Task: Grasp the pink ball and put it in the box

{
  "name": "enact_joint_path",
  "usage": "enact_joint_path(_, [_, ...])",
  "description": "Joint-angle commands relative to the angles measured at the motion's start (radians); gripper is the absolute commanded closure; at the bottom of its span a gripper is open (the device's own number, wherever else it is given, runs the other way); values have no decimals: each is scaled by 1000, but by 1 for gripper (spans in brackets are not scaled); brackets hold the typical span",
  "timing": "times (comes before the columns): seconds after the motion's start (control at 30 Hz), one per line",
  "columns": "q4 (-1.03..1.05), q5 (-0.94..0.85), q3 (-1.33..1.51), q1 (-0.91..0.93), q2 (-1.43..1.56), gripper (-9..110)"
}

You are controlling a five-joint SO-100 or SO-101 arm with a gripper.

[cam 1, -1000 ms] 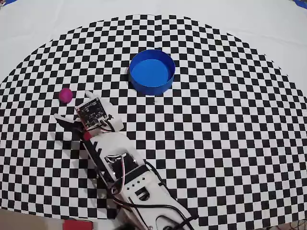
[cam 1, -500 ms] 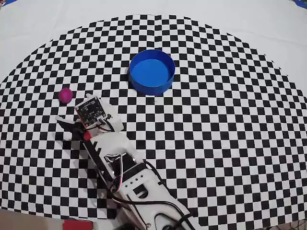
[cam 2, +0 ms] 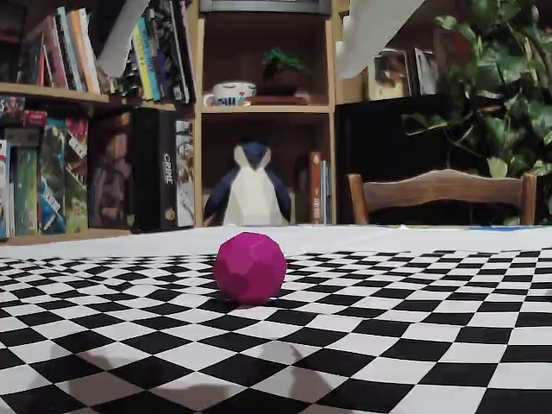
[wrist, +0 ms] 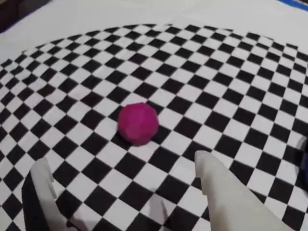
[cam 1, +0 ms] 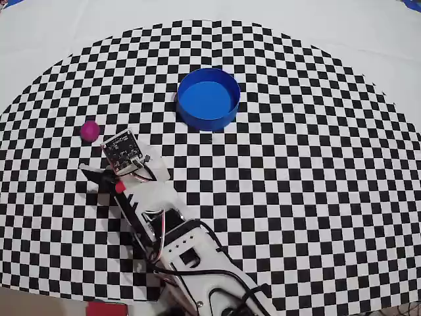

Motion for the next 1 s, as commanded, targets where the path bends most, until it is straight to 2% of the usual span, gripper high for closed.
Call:
enact_joint_path(0.0, [-15,5,-64,-9,-46,66])
enact_joint_path(0.97, [-120,5,-285,2,-482,66])
